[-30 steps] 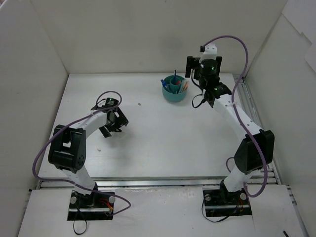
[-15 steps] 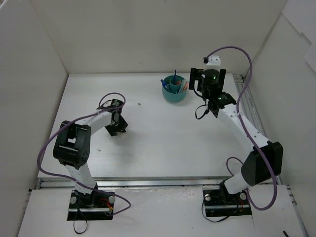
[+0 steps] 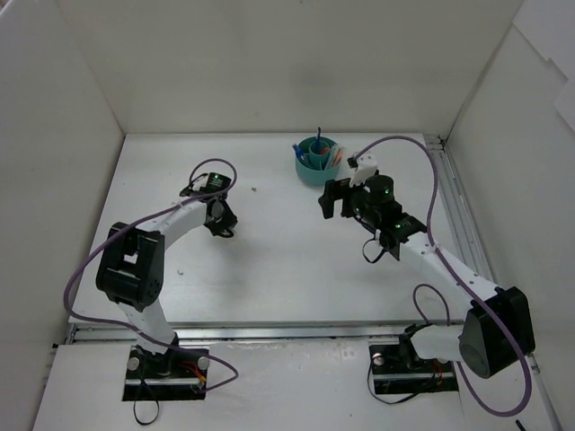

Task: Sort the stationery into containers
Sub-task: Pick up the stationery from the center of the board, then place the stationery in the storage box.

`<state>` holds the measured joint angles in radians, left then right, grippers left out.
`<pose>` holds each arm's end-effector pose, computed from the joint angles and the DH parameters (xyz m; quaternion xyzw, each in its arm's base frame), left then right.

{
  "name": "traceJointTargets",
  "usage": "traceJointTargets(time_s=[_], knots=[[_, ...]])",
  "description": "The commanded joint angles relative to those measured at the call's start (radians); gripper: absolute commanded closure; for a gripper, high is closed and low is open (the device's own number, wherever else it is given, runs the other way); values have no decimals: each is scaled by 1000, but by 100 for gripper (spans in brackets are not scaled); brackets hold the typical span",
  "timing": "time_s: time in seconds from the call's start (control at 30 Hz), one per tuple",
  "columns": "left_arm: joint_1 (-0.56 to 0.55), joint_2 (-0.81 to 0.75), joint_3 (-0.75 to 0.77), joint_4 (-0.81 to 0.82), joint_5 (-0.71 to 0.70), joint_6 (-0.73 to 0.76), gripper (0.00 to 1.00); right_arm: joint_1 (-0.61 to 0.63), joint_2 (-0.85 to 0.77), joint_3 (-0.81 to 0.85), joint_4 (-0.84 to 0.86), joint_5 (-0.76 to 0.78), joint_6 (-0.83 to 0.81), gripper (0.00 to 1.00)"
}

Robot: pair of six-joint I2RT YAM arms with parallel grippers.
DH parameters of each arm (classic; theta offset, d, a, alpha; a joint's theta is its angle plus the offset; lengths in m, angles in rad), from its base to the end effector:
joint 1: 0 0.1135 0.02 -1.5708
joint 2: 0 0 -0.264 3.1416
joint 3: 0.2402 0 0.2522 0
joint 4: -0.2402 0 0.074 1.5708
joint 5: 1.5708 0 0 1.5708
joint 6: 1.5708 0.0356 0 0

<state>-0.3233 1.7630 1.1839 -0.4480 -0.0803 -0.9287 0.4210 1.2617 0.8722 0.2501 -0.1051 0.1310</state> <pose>0.3469 -0.1132 0.1951 -0.2972 0.9155 -0.1259 0.2401 0.2699 0.1250 0.3123 -0.1430 0.7407 0.2167 0.6196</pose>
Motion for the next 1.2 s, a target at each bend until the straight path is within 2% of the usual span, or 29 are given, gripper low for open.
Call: traceJointTargets(time_s=[0.0,0.2,0.3,0.5,0.67,0.77,0.87,1.03,1.1,1.13,1.17], knots=[[-45,-161,60,94,14,12,81,45,-7,-48,239,-241,13,2],[-172,-331,8,201,-72,-79,75,177,109,-61,369,-243,-33,2],[-201,-393,-38,256,-75,-134,75,219,159,-76,510,-219,-53,2],[-243,-441,-87,318,-49,-180,77,286,220,-84,747,-168,-33,2],[-266,-461,-110,336,-59,-216,78,314,242,-96,841,-140,-33,4],[-278,-467,-118,342,-85,-231,78,320,271,-75,864,-159,-18,9],[-289,-481,-127,362,-88,-233,79,320,298,-56,871,-154,2,20],[-319,-499,-151,397,-125,-231,79,322,315,-45,874,-139,35,23],[-319,-502,-155,402,-130,-229,79,320,314,-47,876,-137,48,30],[-319,-501,-156,402,-130,-231,79,321,309,-45,882,-134,53,39],[-319,-501,-156,401,-130,-229,79,321,309,-47,887,-136,61,43]])
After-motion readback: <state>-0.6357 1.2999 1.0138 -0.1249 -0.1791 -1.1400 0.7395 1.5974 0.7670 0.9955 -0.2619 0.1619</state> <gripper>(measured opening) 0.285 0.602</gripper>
